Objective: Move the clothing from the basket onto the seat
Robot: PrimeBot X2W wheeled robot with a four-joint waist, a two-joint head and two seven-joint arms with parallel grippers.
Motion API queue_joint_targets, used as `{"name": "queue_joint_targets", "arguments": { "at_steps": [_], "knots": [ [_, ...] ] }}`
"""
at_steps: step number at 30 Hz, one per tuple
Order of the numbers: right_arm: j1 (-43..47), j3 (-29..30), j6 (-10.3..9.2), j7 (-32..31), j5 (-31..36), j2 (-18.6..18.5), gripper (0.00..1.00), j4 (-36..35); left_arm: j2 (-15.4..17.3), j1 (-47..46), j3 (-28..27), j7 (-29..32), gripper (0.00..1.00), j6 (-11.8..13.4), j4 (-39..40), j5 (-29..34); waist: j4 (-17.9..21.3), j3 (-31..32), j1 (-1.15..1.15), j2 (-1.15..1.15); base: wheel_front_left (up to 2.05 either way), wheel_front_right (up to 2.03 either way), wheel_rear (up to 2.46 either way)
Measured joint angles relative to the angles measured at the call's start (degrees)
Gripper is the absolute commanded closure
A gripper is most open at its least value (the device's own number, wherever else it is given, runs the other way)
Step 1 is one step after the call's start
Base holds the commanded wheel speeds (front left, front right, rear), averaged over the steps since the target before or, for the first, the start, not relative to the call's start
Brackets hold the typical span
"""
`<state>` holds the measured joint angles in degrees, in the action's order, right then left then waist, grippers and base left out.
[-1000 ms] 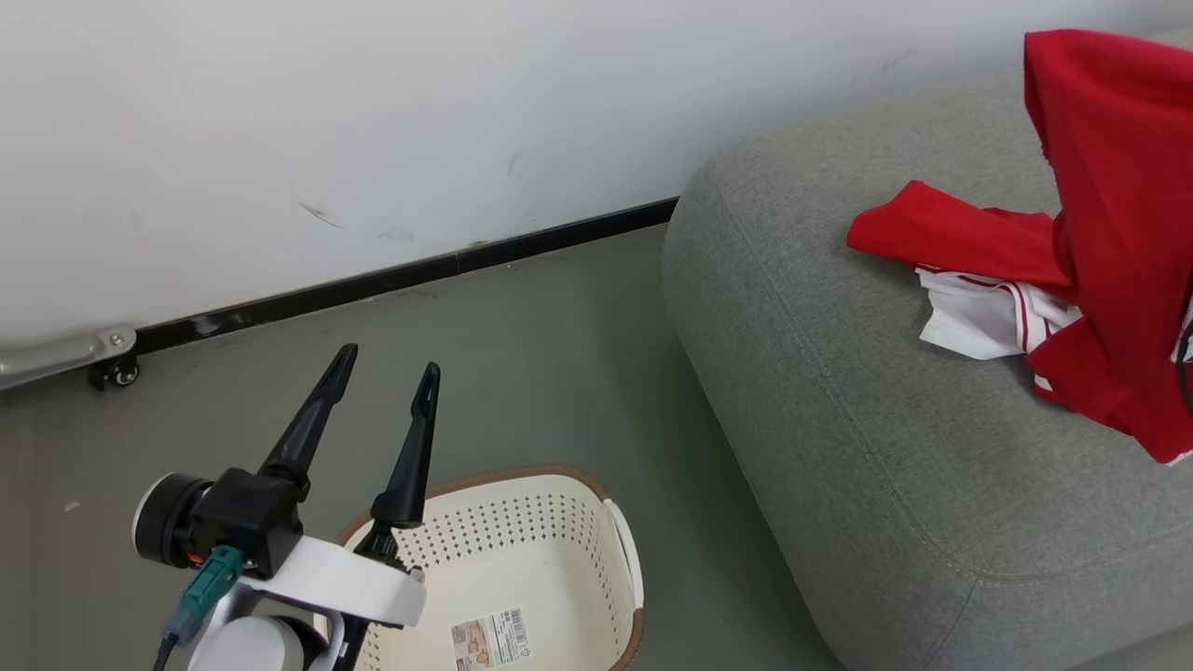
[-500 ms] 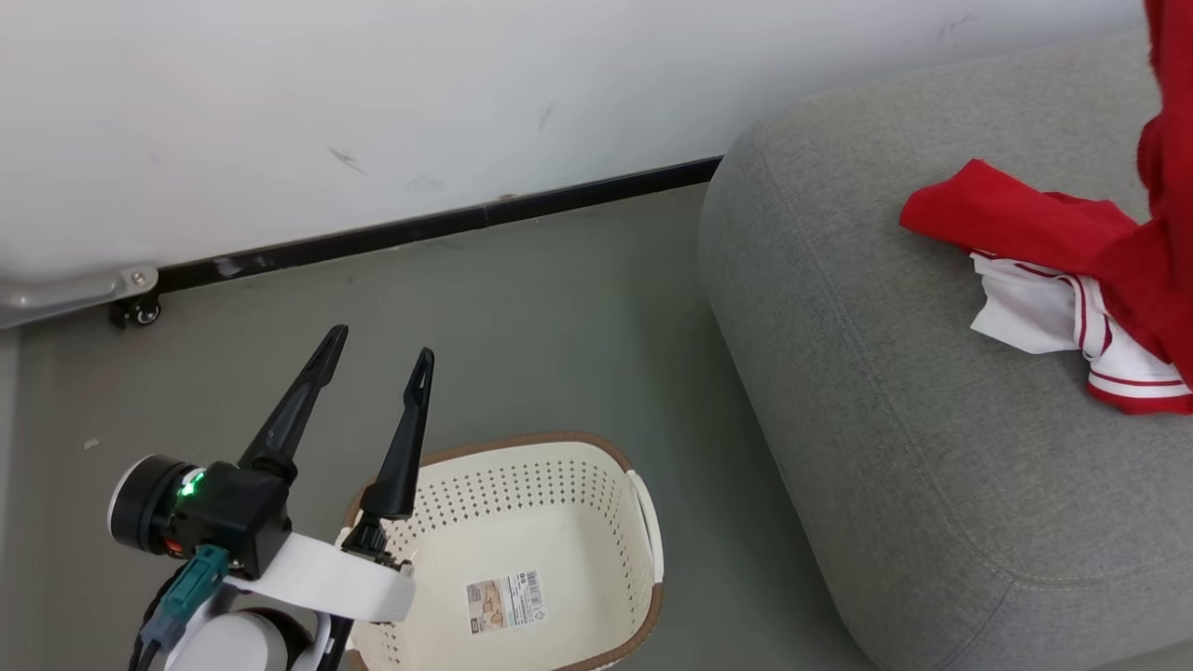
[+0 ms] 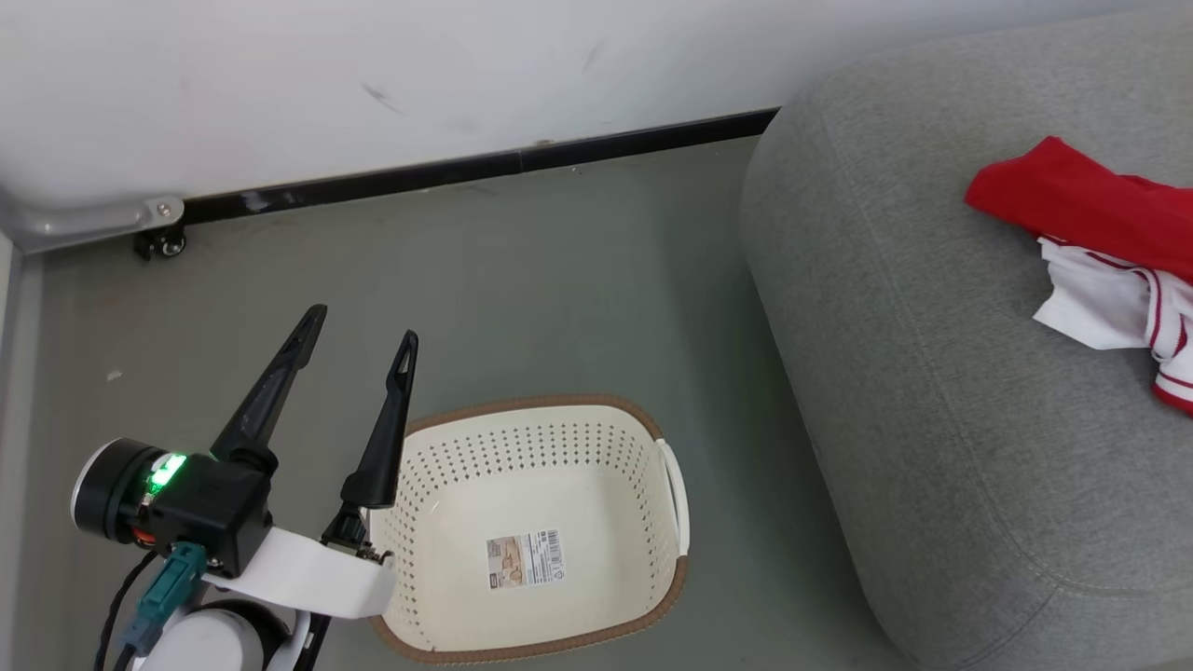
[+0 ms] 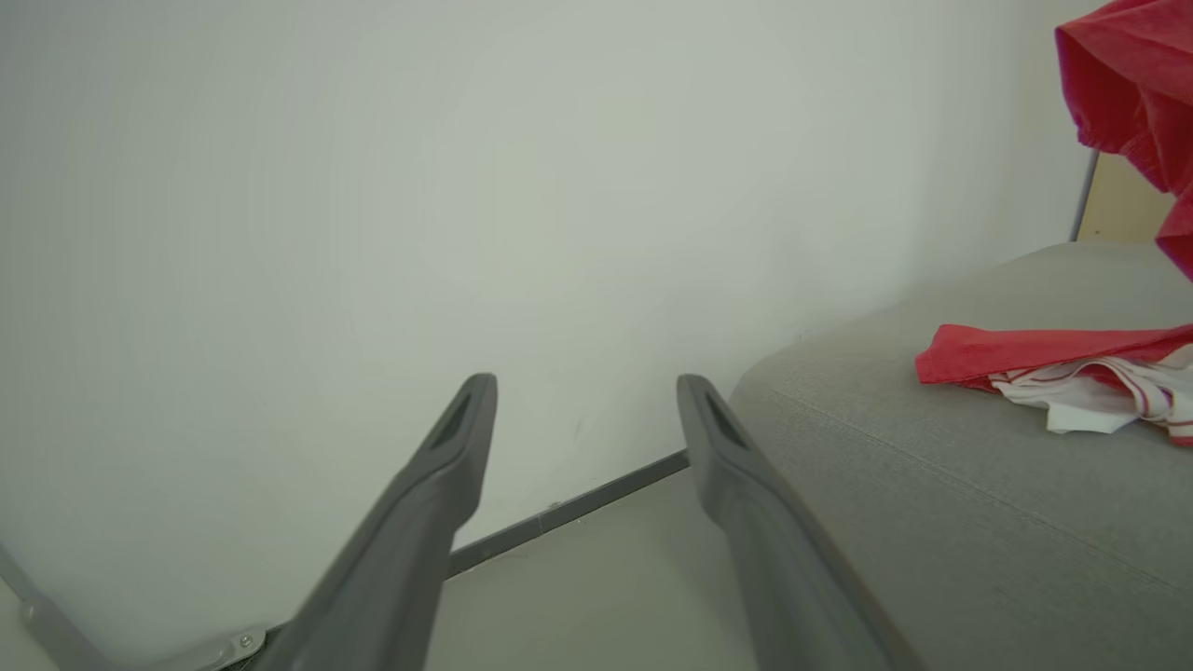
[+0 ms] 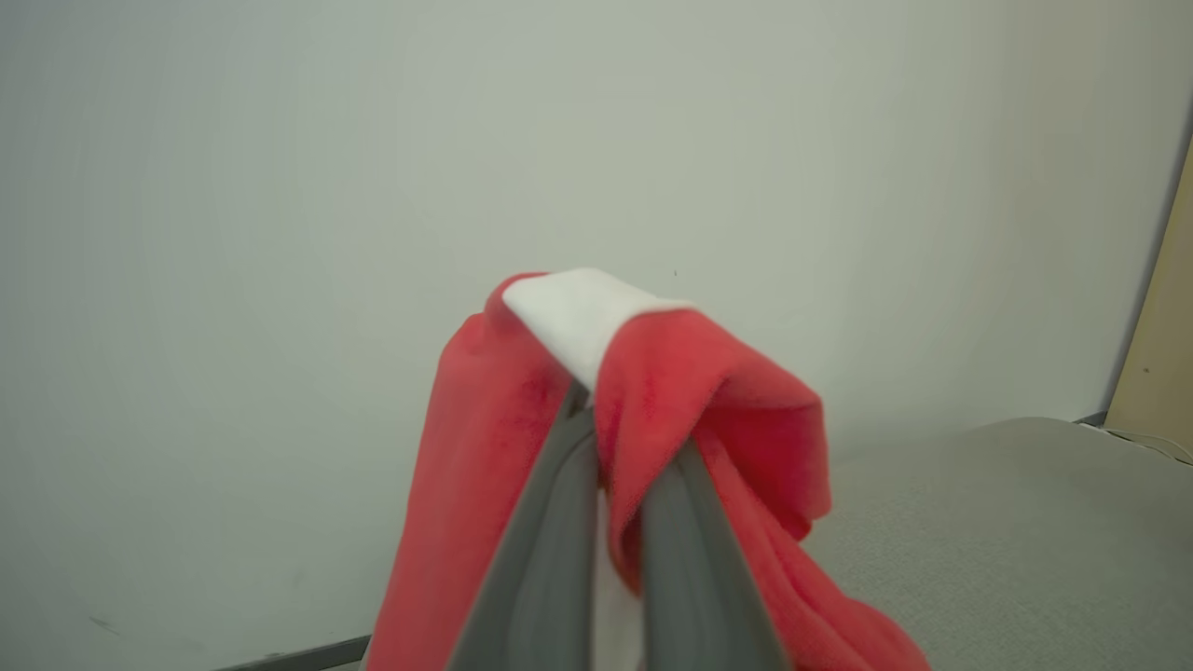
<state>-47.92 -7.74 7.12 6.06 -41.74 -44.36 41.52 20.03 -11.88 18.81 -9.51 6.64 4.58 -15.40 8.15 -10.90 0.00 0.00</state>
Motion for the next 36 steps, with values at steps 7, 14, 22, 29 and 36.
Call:
{"name": "queue_joint_targets", "arguments": {
  "at_steps": [7, 14, 22, 29, 36],
  "knots": [
    [-2.06, 0.10, 0.00, 0.84, 2.01, 2.10, 1.00, 4.72, 0.98, -0.02, -0.30, 0.94, 0.00, 0.43, 2.70, 0.19, -1.61, -2.52, 0.00, 0.00, 0.00, 0.00, 0.00],
    [-2.01, -0.23, 0.00, 2.77, 3.87, 6.14, 1.00, 8.79, 1.19, -0.24, -0.30, 2.01, 0.00, 0.49, 5.25, 1.49, -3.00, -5.25, 0.00, 0.00, 0.00, 0.00, 0.00],
    [-1.75, 0.47, 0.00, 4.25, 6.76, 7.19, 1.00, 14.12, 1.48, -1.60, -0.20, 2.78, 0.00, 0.49, 7.22, 1.76, -4.04, -8.31, 0.00, 0.00, 0.00, 0.00, 0.00],
    [-1.48, 1.97, 0.00, 4.98, 6.79, 8.05, 1.00, 18.15, 1.76, -2.65, -0.05, 3.50, 0.00, 0.47, 7.65, 2.05, -4.24, -10.68, 0.00, 0.00, 0.00, 0.00, 0.00],
    [-1.08, 2.61, 0.00, 5.93, 6.56, 11.72, 1.00, 20.36, 2.07, -3.81, 0.03, 3.96, 0.00, 0.42, 7.92, 2.23, -3.59, -12.59, 0.00, 0.00, 0.00, 0.00, 0.00]
  ]
}}
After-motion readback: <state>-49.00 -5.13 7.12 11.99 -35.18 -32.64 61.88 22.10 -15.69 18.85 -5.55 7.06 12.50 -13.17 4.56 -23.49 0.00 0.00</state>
